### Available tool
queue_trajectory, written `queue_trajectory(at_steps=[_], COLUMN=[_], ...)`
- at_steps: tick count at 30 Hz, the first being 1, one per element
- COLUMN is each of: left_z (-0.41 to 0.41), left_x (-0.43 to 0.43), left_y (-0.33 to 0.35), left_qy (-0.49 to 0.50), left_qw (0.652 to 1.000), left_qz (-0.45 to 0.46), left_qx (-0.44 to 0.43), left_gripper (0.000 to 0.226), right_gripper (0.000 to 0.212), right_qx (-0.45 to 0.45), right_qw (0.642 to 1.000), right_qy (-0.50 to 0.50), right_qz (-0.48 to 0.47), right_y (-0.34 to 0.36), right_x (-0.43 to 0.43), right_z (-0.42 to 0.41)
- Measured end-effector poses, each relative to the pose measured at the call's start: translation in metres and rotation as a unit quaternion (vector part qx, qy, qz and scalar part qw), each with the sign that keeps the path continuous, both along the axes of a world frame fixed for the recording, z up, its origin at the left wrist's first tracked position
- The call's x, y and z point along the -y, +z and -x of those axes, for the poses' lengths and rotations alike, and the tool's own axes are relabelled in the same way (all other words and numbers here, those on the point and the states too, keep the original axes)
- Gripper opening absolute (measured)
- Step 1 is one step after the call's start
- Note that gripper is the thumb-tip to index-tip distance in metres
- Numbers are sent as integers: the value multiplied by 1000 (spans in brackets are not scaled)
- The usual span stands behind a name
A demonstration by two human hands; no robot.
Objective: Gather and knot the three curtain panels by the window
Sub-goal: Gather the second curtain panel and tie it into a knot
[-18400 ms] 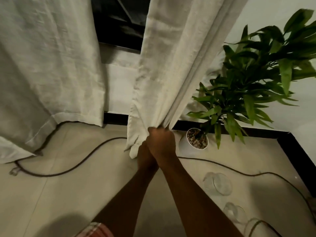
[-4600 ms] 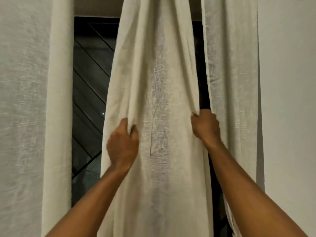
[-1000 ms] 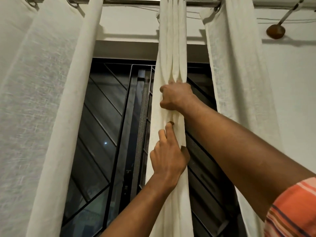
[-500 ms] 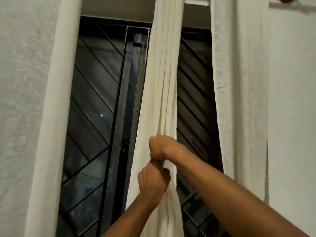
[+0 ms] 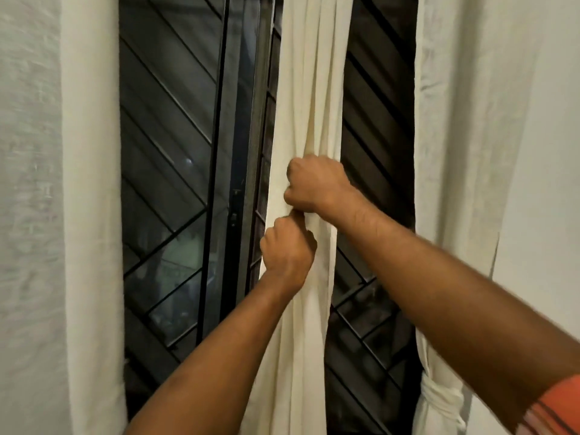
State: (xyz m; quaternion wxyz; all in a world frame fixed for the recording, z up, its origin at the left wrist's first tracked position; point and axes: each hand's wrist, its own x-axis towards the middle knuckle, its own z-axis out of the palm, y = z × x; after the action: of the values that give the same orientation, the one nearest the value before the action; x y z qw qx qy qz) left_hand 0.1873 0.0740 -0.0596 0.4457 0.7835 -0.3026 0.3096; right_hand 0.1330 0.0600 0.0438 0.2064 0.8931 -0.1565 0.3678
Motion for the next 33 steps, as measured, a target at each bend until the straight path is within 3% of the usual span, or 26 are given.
queue_trajectory(at_steps=[4, 9, 11, 13, 15, 18, 21, 24, 29, 33], left_z=[-11, 3, 10, 15, 16, 16, 17, 17, 7, 23], left_x=[6, -2, -5, -12, -11, -5, -2, -5, 0, -14], left_y=[-74, -173, -178, -167, -157, -149, -144, -157, -239, -322], left_qy=[-31, -41, -31, -32, -41, -89, -97, -32, -80, -60], left_qw=[991, 963, 970, 983, 990, 985, 974, 988, 955, 920], left_qz=[-110, -223, -179, -78, -2, 33, 72, -8, -108, -101], left_qx=[-69, -145, -160, -162, -138, -146, -194, -152, -263, -374], left_gripper=[29, 35, 35, 42, 64, 86, 59, 28, 26, 28], right_gripper=[11, 21, 22, 24, 24, 27, 34, 25, 14, 14], right_qx=[-82, -190, -197, -174, -107, 33, 74, 20, -123, -224], right_qw=[982, 963, 963, 969, 981, 991, 992, 996, 972, 935], right_qy=[31, 21, 28, 48, 78, 110, 92, 39, 21, 17], right_qz=[-165, -189, -184, -168, -142, -73, -52, -72, -199, -274], right_y=[-90, -180, -186, -178, -166, -147, -136, -154, -247, -335], right_x=[6, 12, 12, 12, 9, 1, -3, 3, 12, 7], right_z=[-11, -12, -8, -4, -1, 0, -4, -7, -12, -9])
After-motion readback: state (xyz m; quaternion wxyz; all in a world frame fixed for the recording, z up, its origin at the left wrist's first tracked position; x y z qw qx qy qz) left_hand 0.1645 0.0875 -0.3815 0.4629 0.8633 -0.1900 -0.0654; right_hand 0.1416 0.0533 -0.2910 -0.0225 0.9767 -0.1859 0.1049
